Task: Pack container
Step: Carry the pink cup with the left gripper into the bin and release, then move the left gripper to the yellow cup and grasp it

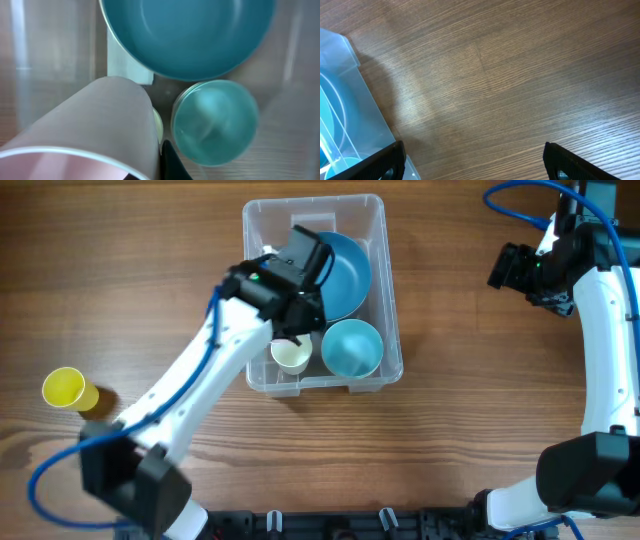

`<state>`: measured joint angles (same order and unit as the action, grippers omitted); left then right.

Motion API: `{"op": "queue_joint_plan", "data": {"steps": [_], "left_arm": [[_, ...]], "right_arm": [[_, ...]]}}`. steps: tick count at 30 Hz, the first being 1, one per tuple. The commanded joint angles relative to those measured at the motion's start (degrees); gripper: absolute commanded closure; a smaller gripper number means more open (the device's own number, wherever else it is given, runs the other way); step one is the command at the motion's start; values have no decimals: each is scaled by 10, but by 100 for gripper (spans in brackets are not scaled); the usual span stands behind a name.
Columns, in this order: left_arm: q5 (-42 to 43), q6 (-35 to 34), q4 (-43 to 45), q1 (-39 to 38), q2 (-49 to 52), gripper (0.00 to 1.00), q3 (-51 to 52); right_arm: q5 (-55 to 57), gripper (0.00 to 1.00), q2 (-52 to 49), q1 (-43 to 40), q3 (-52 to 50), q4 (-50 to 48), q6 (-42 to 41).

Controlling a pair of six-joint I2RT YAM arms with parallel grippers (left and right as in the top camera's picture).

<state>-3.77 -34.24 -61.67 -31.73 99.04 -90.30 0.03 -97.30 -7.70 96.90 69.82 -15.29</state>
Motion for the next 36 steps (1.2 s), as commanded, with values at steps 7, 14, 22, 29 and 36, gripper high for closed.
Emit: {"op": "queue_joint_plan", "data": {"steps": [7, 14, 22, 29, 36], "left_arm": [[27, -7, -10, -3, 63, 85, -3], [12, -5, -36, 4, 49, 60, -8], [-126, -7, -126, 274, -176, 51, -80], [-107, -10, -151, 563, -107, 46, -27], [-91, -5, -95, 617, 50, 47, 12]], "right_arm": [[-1, 11, -8, -2, -3, -1, 3], [-1, 11, -8, -2, -3, -1, 3], [-1, 11, -8, -2, -3, -2, 3], [-1, 11, -8, -2, -3, -1, 3], [-1, 11, -8, -2, -3, -1, 3]]}}
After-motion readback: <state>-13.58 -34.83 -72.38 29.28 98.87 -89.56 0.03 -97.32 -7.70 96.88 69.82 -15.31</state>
